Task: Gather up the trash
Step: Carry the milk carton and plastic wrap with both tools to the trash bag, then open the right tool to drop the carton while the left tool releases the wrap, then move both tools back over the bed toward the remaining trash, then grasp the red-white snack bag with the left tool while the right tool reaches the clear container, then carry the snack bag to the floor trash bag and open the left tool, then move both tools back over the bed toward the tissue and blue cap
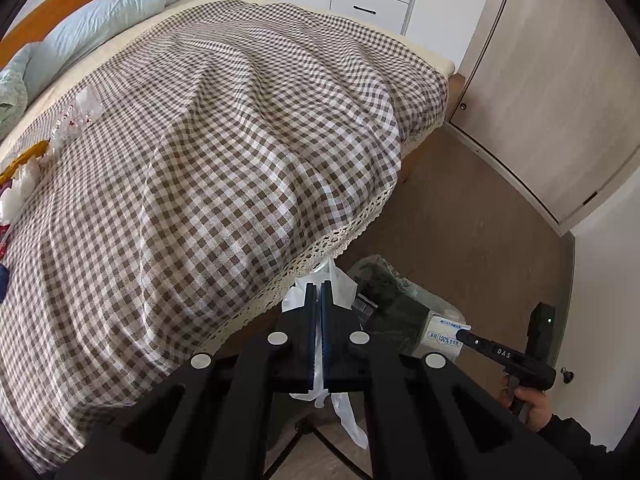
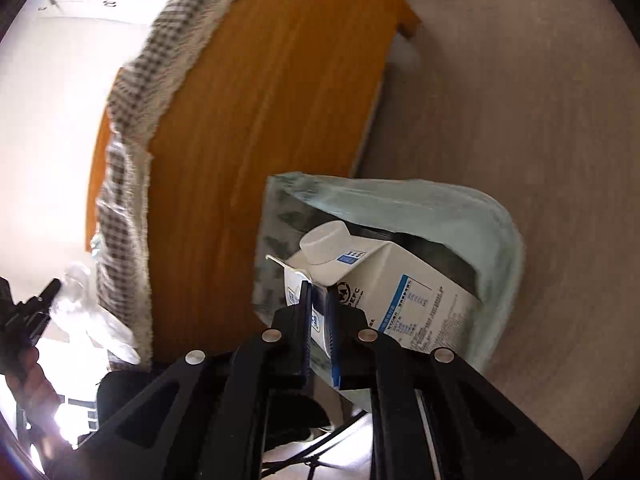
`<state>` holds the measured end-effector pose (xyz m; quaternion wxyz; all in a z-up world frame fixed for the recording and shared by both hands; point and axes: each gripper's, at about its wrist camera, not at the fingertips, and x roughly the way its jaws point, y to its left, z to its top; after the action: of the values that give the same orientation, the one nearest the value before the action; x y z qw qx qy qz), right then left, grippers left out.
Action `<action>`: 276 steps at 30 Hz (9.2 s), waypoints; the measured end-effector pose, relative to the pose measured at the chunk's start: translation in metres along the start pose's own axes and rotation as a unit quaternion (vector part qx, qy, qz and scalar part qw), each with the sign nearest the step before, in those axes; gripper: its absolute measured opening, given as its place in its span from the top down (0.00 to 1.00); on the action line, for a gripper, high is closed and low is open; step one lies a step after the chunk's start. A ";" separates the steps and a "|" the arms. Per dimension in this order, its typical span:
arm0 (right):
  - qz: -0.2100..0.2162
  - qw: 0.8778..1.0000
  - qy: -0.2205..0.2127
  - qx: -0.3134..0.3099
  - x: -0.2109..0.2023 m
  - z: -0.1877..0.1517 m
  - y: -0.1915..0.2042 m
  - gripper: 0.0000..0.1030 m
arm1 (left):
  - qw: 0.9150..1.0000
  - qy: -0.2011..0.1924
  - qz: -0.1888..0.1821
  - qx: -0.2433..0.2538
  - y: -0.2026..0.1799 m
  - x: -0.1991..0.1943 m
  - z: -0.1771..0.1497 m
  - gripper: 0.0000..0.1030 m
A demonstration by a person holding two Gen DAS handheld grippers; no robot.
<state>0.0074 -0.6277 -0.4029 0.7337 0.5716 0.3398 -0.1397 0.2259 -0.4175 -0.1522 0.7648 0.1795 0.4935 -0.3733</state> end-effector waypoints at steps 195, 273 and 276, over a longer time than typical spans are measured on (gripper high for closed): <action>-0.241 0.924 0.133 -0.265 0.084 -0.014 0.032 0.50 | 0.995 -0.001 -0.085 -0.053 -0.029 -0.016 0.012 0.84; -0.089 0.833 -0.011 -0.546 0.064 -0.136 0.449 0.42 | 0.933 -0.127 0.142 -0.306 0.354 -0.177 -0.115 0.26; -0.077 0.828 -0.004 -0.555 0.084 -0.149 0.475 0.42 | 0.908 -0.103 0.126 -0.386 0.411 -0.159 -0.119 0.27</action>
<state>0.3000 -0.3265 -0.1218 0.9156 0.0398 0.3999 0.0140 0.4224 -0.0085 -0.1030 0.8616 -0.1083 0.4909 -0.0708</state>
